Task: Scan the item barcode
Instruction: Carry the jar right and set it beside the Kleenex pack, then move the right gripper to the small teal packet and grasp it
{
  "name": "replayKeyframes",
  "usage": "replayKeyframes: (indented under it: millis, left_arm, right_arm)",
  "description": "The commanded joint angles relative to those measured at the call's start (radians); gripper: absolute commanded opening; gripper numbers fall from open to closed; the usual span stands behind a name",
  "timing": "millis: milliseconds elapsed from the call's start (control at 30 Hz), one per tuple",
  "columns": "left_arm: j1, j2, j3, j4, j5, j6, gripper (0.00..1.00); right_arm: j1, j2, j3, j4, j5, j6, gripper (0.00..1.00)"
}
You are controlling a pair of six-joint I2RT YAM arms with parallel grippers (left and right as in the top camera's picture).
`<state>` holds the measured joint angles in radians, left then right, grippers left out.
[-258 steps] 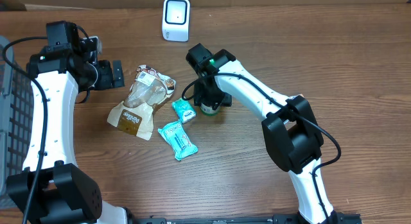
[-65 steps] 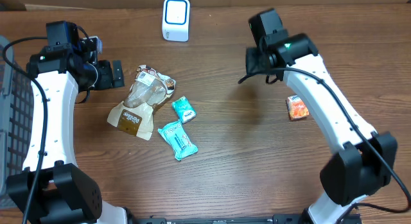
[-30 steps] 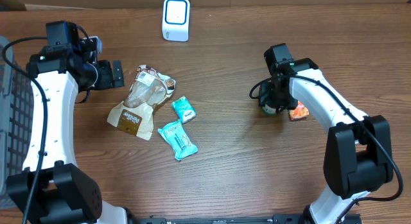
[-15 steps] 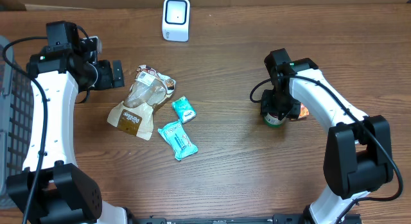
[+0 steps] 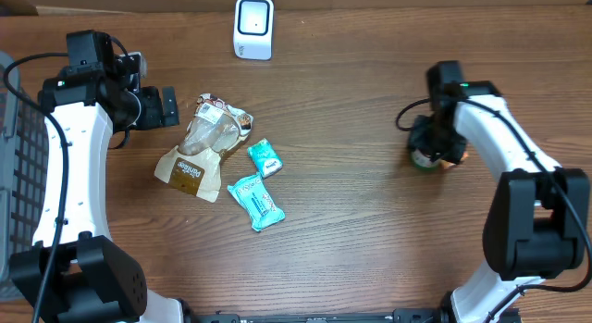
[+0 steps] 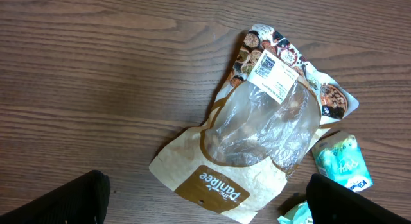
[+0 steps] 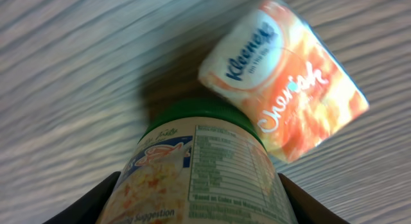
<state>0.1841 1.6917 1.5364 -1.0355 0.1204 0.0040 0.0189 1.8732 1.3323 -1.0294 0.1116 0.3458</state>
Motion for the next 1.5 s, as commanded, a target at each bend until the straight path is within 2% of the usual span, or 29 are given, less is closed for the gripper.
replayKeyframes:
  millis: [0, 167, 200, 233, 333, 367, 567, 667, 867, 967, 1067, 1300, 1467]
  left_arm:
    - [0.005, -0.012, 0.015, 0.000, 0.003, 0.018, 1.00]
    - [0.005, -0.012, 0.015, 0.000, 0.003, 0.019, 1.00]
    - [0.005, -0.012, 0.015, 0.000, 0.003, 0.019, 1.00]
    - [0.005, -0.012, 0.015, 0.000, 0.003, 0.018, 1.00]
    - [0.005, -0.012, 0.015, 0.000, 0.003, 0.019, 1.00]
    - [0.005, -0.012, 0.015, 0.000, 0.003, 0.018, 1.00]
    - [0.005, -0.012, 0.015, 0.000, 0.003, 0.019, 1.00]
    - [0.005, -0.012, 0.015, 0.000, 0.003, 0.018, 1.00]
    - [0.005, -0.012, 0.015, 0.000, 0.003, 0.019, 0.99]
    - [0.005, -0.012, 0.015, 0.000, 0.003, 0.018, 1.00]
    - [0.005, -0.012, 0.015, 0.000, 0.003, 0.018, 1.00]
    - [0.005, -0.012, 0.015, 0.000, 0.003, 0.019, 1.00]
    - [0.005, -0.012, 0.015, 0.000, 0.003, 0.019, 1.00]
  right_arm:
    - [-0.054, -0.010, 0.003, 0.012, -0.018, 0.021, 0.30]
    - [-0.079, -0.010, 0.003, 0.018, -0.036, 0.021, 0.30]
    - [-0.079, -0.010, 0.003, 0.018, -0.036, 0.021, 0.32]
    - [-0.079, -0.010, 0.003, 0.018, -0.036, 0.021, 0.38]
    - [-0.079, -0.010, 0.003, 0.013, -0.036, 0.021, 0.92]
    - [-0.079, -0.010, 0.003, 0.012, -0.036, 0.021, 1.00]
    - [-0.079, -0.010, 0.017, -0.010, -0.037, 0.021, 1.00]
    - [-0.079, -0.010, 0.077, -0.077, -0.036, 0.018, 1.00]
    - [-0.061, -0.010, 0.372, -0.300, -0.047, -0.017, 1.00]
    - [-0.018, -0.010, 0.507, -0.360, -0.094, -0.040, 1.00]
    - [0.073, -0.010, 0.582, -0.347, -0.153, -0.040, 1.00]
    - [0.363, 0.037, 0.531, -0.160, -0.275, -0.031, 1.00]
    - [0.505, 0.113, 0.531, -0.124, -0.301, -0.032, 1.00]
